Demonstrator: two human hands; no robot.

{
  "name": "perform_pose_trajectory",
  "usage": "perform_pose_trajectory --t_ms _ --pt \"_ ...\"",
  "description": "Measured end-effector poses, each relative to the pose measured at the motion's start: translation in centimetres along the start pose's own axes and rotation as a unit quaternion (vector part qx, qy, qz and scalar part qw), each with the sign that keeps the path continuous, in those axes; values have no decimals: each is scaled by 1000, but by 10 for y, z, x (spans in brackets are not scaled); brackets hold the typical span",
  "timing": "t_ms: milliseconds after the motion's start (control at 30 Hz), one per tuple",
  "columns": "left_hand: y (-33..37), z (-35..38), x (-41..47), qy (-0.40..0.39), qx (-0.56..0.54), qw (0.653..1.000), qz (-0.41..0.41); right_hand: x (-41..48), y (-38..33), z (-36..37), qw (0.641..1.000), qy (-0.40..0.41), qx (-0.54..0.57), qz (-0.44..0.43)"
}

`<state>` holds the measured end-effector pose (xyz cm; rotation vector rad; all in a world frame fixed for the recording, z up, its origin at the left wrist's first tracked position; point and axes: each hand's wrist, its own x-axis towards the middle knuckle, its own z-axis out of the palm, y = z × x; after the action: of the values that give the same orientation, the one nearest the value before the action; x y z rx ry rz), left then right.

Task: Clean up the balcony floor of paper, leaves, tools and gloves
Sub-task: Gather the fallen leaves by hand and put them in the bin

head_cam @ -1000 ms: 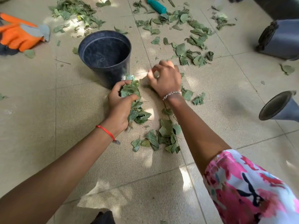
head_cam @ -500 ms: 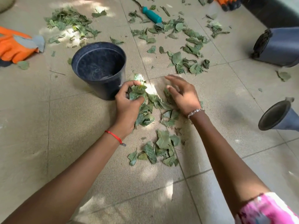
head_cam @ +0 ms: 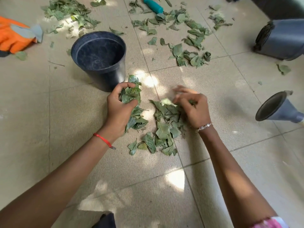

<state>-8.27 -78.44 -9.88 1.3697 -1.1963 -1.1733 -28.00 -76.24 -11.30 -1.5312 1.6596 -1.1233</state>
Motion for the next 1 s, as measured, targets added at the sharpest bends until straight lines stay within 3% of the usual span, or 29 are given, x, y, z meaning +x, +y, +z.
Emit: perform_pose_trajectory --t_ms 67,167,333,433,533,633,700,833,1000 --pt "0 -2 -5 -5 -4 1000 3 3 11 -7 990 52 -130 27" --pt "0 -5 -14 -8 -13 1000 -1 2 19 -5 962 -34 -271 23" --pt "-3 -17 -21 11 -36 999 -8 -23 -2 26 962 -158 -213 -60" --pt "-5 -29 -23 24 -52 998 -26 -43 -14 32 978 -160 -119 -59" --pt "-2 -40 -24 27 -72 995 -59 -70 -28 37 961 -121 -225 -106" --pt "0 -47 -24 37 -84 992 -82 -103 -37 64 905 -133 -380 -139" --pt "0 -50 -25 37 -85 992 -87 -110 -37 81 881 -112 -445 -116" --pt "0 -52 -27 25 -87 991 -94 -84 -41 86 863 -116 -490 -41" --pt "0 -53 -25 32 -98 990 -101 -64 -49 93 862 -180 -464 -94"
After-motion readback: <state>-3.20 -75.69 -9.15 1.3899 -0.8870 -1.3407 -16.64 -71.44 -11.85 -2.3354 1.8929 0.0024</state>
